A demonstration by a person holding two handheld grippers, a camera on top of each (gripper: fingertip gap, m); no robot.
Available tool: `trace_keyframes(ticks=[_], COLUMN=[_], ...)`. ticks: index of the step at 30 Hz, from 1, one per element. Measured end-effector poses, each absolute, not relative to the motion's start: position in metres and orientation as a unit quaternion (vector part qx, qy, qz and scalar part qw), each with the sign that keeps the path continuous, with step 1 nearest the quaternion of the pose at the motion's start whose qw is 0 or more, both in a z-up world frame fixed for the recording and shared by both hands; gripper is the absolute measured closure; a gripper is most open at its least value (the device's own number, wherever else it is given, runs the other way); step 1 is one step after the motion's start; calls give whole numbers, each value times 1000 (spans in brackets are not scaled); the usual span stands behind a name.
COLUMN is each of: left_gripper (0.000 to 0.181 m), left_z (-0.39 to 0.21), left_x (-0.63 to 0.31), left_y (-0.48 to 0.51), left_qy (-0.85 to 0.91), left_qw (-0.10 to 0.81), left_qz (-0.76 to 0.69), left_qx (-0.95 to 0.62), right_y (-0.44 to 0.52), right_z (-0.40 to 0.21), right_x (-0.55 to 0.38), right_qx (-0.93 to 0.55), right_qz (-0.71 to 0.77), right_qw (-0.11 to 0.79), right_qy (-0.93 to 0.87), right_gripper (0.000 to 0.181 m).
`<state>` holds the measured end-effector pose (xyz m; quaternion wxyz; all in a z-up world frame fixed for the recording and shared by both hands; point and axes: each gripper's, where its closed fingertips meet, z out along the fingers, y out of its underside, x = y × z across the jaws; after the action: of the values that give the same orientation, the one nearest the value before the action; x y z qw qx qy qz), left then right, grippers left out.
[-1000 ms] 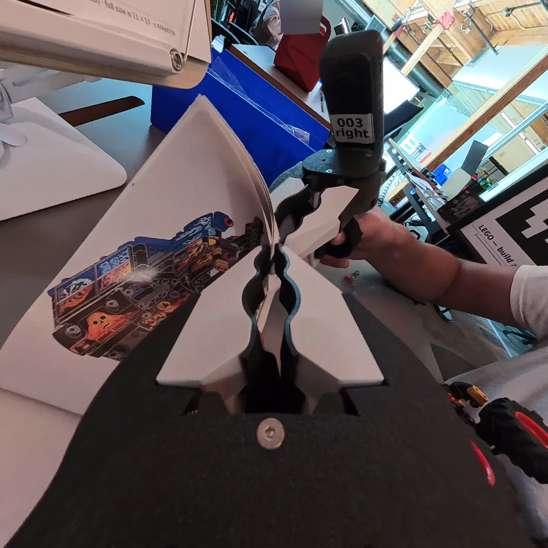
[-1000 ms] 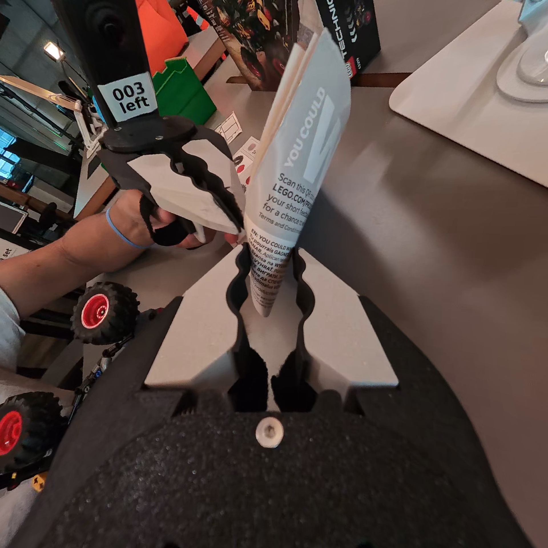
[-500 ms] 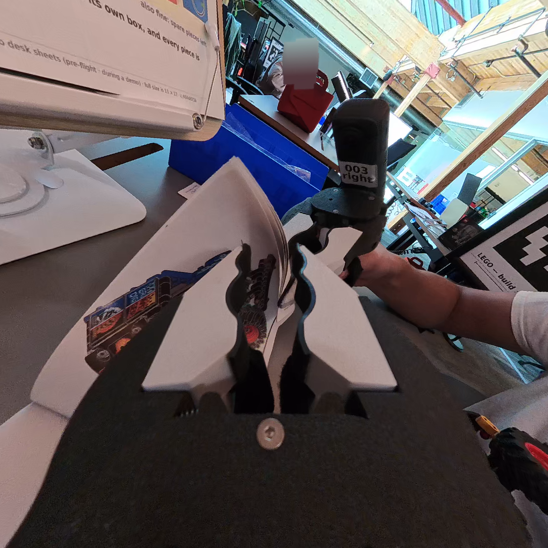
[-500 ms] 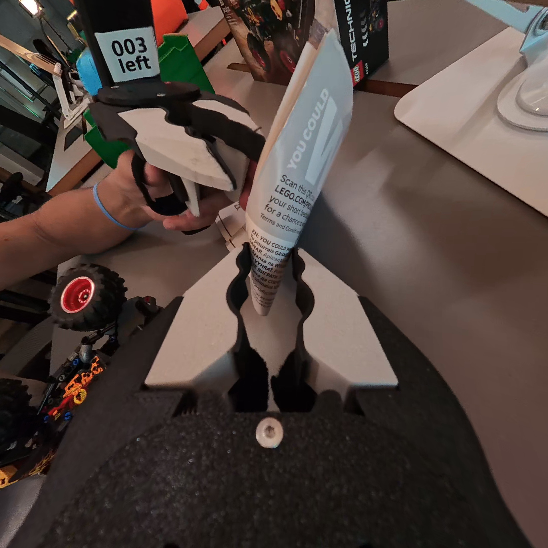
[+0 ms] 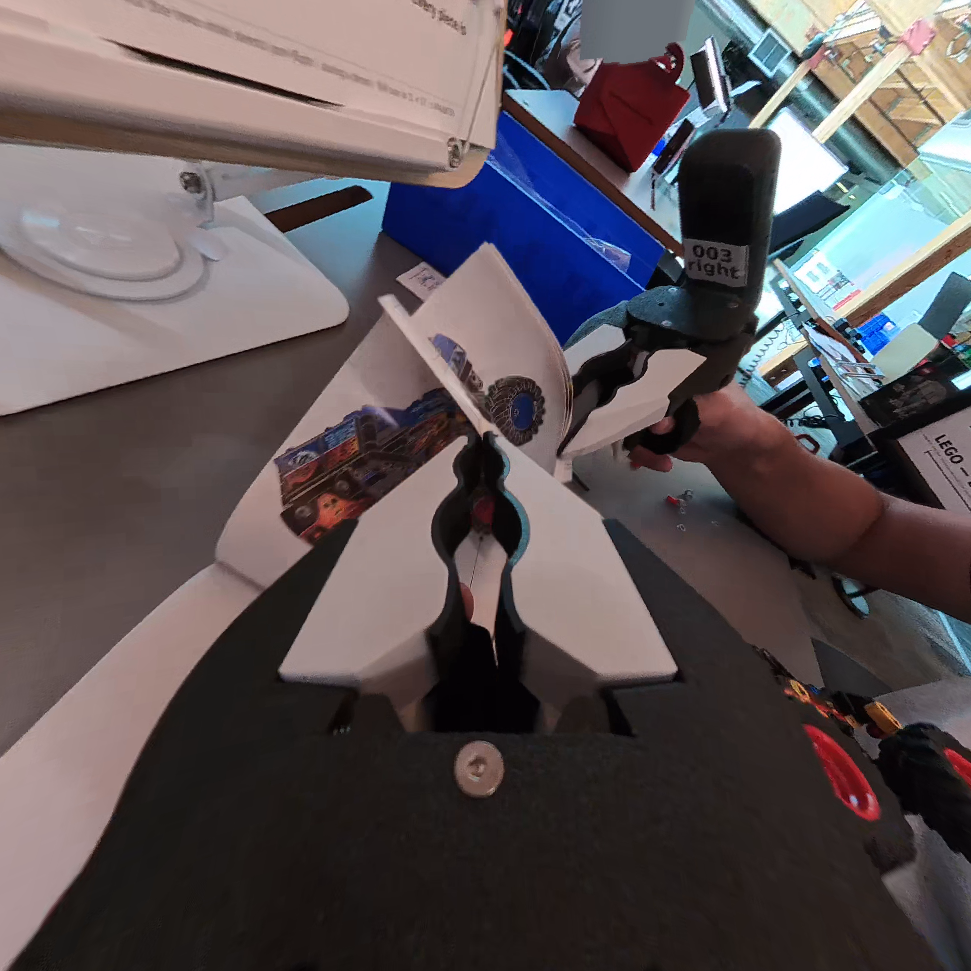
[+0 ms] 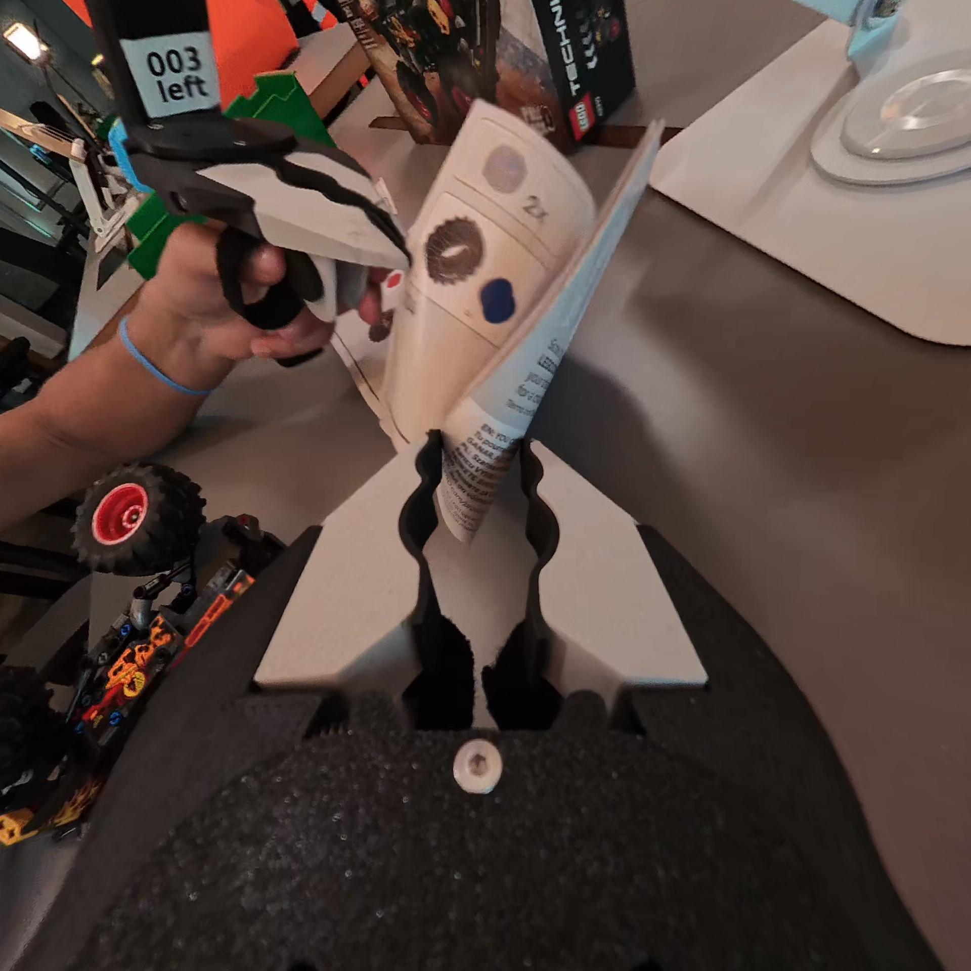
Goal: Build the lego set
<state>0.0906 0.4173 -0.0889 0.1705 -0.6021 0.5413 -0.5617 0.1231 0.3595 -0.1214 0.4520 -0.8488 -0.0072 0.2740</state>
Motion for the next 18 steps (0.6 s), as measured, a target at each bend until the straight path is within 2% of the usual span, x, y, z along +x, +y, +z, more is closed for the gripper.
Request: trace_keyframes(ticks=[5, 9, 11, 15, 17, 18], left_gripper=[181, 181, 173, 169, 170, 172], left_z=[-111, -139, -140, -86, -77, -87], left_x=[19, -38, -61, -71, -52, -41], left_y=[465, 498, 525, 545, 521, 502], left_qy=[559, 567, 562, 572, 604, 634], left_qw=[172, 189, 247, 435, 462, 441], left_qz=[-460, -353, -271, -149, -145, -154], left_qx=[-668, -719, -742, -679, -633, -616], right_y=[349, 343, 343, 356, 371, 380], right_z=[-127, -119, -100, -98, -114, -121], right_x=[160, 175, 164, 103, 75, 66], right_qx=[-874, -884, -874, -869, -875, -876], right_qz=[170, 93, 60, 58, 60, 54], right_qw=[455, 457, 482, 471, 440, 430], right_qy=[8, 4, -29, -144, -193, -211], right_gripper=[156, 148, 151, 160, 162, 167])
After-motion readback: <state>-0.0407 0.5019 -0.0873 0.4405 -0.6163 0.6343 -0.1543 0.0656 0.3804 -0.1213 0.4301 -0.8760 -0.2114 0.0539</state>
